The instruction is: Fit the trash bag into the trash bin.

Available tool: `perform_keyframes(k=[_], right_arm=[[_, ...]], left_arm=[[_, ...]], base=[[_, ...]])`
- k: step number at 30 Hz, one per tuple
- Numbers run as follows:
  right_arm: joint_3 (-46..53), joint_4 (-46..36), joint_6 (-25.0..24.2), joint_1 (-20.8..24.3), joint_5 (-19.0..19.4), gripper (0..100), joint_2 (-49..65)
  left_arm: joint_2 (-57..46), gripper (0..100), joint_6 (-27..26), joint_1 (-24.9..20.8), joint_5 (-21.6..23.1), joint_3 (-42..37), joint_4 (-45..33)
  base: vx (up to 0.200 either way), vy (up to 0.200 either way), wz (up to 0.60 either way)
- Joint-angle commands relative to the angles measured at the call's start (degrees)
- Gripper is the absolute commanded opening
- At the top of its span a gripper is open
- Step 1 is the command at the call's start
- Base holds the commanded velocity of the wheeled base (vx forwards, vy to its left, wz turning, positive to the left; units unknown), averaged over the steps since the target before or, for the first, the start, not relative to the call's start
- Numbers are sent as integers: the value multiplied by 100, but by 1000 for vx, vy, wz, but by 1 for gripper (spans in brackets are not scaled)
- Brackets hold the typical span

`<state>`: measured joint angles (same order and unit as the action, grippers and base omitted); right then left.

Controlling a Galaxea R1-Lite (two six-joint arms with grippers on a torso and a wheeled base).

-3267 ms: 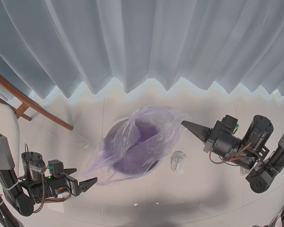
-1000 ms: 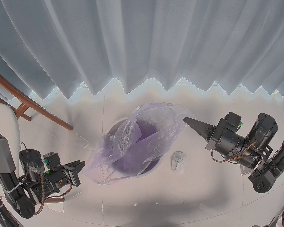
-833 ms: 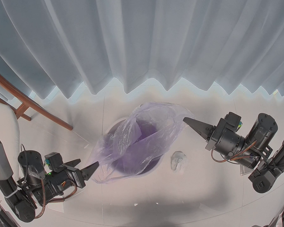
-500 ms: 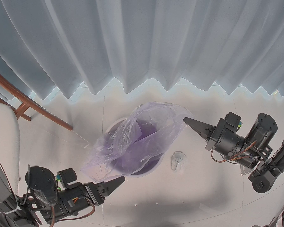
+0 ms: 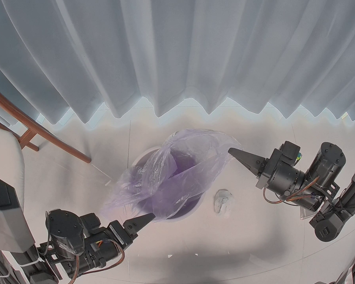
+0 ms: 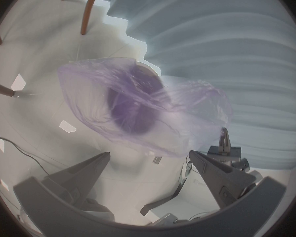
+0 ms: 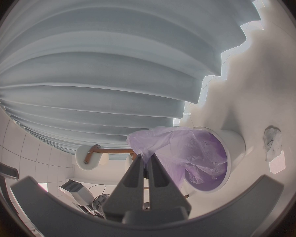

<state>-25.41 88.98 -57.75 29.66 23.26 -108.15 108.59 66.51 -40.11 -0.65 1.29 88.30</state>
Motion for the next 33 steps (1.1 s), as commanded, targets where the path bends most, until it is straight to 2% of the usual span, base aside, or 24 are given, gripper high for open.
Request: perform_keyframes(k=[1, 9, 17, 24, 27, 28, 33], right_arm=[[0, 93, 0, 5, 3, 0, -30], [0, 93, 0, 5, 3, 0, -21], [0, 85, 0, 14, 3, 0, -21], [-8, 93, 0, 5, 3, 0, -39], [-8, 85, 0, 5, 3, 0, -39], [0, 93, 0, 5, 3, 0, -48], [0, 93, 0, 5, 3, 0, -39]], left_arm=[[215, 100, 152, 381, 29, 11, 21], [865, 100, 213, 873, 337, 47, 21], [1612, 100, 160, 1207, 328, 486, 30], [1639, 100, 152, 1787, 390, 697, 21], [1639, 100, 152, 1796, 390, 697, 21], [1630, 100, 143, 2051, 407, 776, 30], [1604, 100, 134, 2165, 566, 802, 21]], base=[[0, 0, 0], [0, 0, 0], [0, 0, 0], [0, 0, 0], [0, 0, 0], [0, 0, 0], [0, 0, 0]])
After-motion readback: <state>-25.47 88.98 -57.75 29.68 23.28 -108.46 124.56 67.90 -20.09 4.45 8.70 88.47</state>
